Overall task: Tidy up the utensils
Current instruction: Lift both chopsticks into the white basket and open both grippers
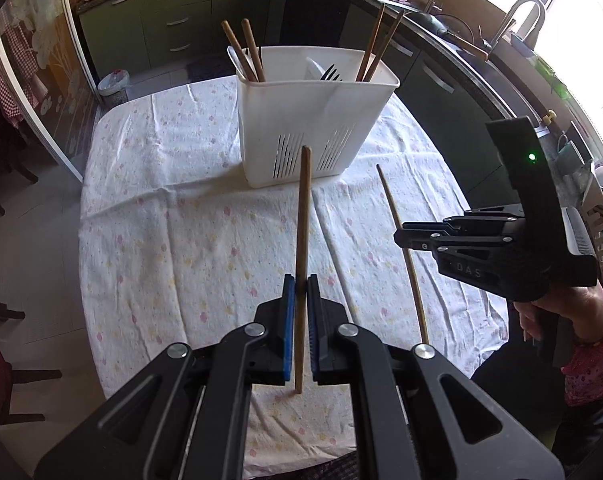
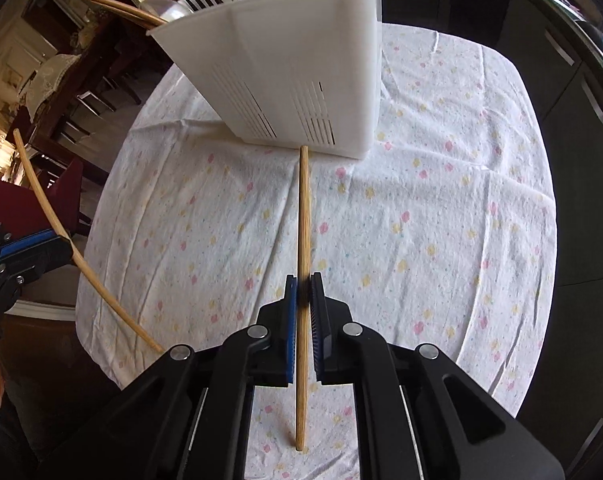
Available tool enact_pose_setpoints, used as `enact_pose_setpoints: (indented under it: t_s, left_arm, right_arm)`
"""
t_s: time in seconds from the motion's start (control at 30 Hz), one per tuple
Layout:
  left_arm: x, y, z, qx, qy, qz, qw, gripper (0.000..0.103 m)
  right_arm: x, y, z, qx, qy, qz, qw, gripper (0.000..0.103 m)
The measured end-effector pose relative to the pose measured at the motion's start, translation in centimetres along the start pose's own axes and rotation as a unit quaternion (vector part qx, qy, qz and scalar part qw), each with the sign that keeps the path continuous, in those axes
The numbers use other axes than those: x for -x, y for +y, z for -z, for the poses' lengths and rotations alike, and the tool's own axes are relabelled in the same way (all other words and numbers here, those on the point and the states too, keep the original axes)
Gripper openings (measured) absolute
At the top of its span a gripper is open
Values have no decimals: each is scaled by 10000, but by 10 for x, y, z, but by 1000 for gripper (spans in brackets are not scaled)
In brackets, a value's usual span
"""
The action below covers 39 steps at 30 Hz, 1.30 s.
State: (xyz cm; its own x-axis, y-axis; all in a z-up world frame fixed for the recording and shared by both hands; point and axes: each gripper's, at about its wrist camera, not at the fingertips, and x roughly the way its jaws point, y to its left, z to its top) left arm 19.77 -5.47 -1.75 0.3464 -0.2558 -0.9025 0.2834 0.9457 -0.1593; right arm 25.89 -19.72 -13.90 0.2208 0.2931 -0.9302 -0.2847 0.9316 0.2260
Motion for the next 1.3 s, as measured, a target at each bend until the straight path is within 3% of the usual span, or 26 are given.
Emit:
enact_pose_setpoints:
  t_s: [0.23, 0.6, 1.03, 1.3]
  left_arm:
    - [20, -10, -11, -45, -202, -54, 9998, 6]
    - [55, -25, -41, -139, -702, -90, 9974, 6]
    - [113, -42, -94, -146, -1482, -34, 9888, 6]
    - [122, -44, -140, -22, -1883, -291, 9817, 6]
  right_arm:
    - [61, -3, 21, 54, -676, -282, 9973, 7]
    - [123, -1, 17, 78, -1387, -355, 9897, 7]
    - [142, -5, 15, 86, -1526, -342, 9877, 7]
    - [147, -14, 20, 36, -1560, -345, 9871, 7]
